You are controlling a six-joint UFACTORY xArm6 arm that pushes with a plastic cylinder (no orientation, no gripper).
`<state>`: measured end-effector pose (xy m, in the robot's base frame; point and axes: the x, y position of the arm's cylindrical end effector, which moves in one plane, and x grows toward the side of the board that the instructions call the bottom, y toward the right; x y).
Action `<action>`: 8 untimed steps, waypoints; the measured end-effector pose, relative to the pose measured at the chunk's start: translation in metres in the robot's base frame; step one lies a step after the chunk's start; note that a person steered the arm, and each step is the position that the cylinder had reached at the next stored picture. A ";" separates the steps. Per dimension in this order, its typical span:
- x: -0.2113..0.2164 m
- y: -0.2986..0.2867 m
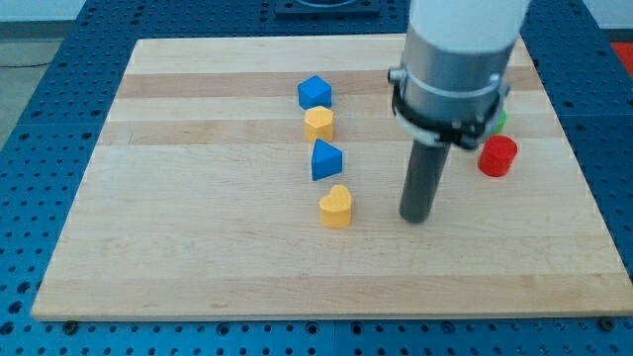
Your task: Place the yellow heart below the triangle
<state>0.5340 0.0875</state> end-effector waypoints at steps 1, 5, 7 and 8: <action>0.011 -0.020; 0.003 -0.079; 0.003 -0.091; -0.008 -0.097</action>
<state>0.5262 -0.0091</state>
